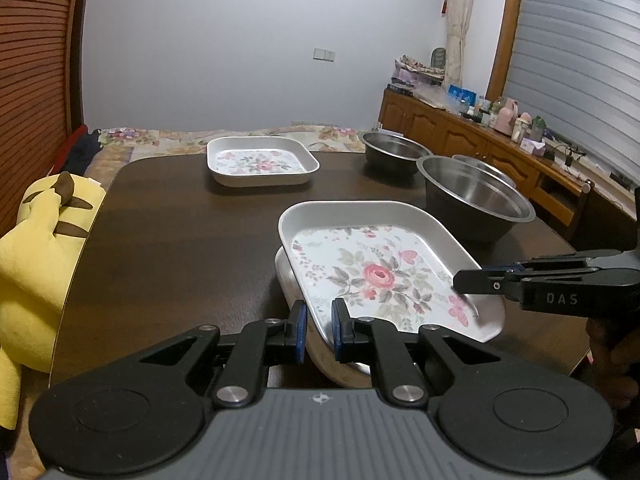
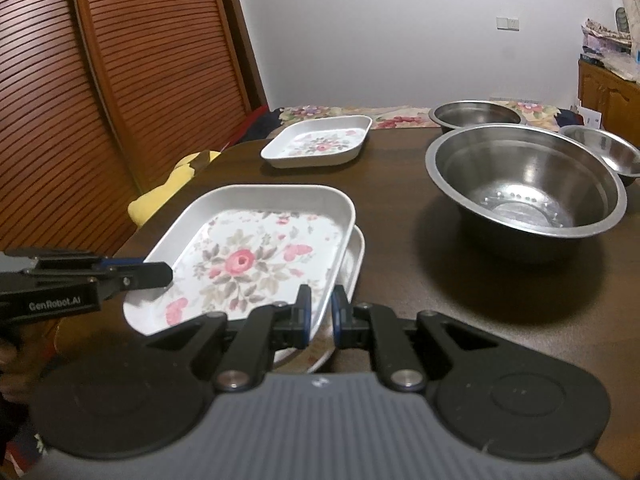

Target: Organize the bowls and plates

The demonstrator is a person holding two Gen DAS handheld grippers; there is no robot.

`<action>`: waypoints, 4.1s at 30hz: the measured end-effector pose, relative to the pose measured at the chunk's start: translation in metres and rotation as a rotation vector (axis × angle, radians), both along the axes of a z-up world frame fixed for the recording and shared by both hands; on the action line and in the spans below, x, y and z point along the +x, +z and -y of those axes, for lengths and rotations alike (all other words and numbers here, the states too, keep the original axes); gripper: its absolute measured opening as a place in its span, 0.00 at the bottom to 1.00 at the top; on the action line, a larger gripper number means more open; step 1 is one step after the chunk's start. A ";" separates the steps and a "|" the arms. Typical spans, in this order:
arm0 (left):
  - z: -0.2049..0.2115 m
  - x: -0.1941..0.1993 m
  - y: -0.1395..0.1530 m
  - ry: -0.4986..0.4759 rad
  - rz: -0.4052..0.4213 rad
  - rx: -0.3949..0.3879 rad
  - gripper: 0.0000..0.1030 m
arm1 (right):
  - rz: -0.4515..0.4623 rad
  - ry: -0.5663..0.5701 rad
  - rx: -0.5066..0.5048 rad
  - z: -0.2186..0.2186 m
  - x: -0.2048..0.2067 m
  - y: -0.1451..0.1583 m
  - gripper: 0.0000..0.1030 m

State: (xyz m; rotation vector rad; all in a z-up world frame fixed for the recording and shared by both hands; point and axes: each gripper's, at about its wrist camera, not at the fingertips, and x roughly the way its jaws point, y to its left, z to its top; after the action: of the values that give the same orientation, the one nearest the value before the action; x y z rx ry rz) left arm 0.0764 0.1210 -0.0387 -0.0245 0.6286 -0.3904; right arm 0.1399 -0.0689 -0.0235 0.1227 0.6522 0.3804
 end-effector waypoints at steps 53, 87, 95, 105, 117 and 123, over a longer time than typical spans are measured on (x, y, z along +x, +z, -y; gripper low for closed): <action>-0.009 0.052 0.034 0.062 0.079 0.052 0.16 | 0.150 0.025 -0.007 0.011 0.027 0.056 0.13; -0.024 0.237 0.016 0.182 -0.052 0.053 0.31 | -0.162 0.096 -0.048 -0.021 0.255 0.035 0.39; -0.024 0.251 0.008 0.181 -0.077 0.042 0.28 | -0.219 0.124 -0.084 -0.030 0.276 0.022 0.36; -0.023 0.258 -0.001 0.179 -0.103 0.033 0.20 | -0.263 0.143 -0.120 -0.039 0.287 0.015 0.29; -0.024 0.259 -0.010 0.174 -0.126 0.025 0.11 | -0.303 0.185 -0.154 -0.045 0.290 0.010 0.21; -0.022 0.252 -0.007 0.177 -0.117 0.030 0.10 | -0.300 0.195 -0.146 -0.048 0.287 0.009 0.19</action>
State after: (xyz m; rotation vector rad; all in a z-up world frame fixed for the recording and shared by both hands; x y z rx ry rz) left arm 0.3287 0.1433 -0.0461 -0.0745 0.7415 -0.2093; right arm 0.4268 -0.0213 -0.0143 -0.0245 0.9903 0.5059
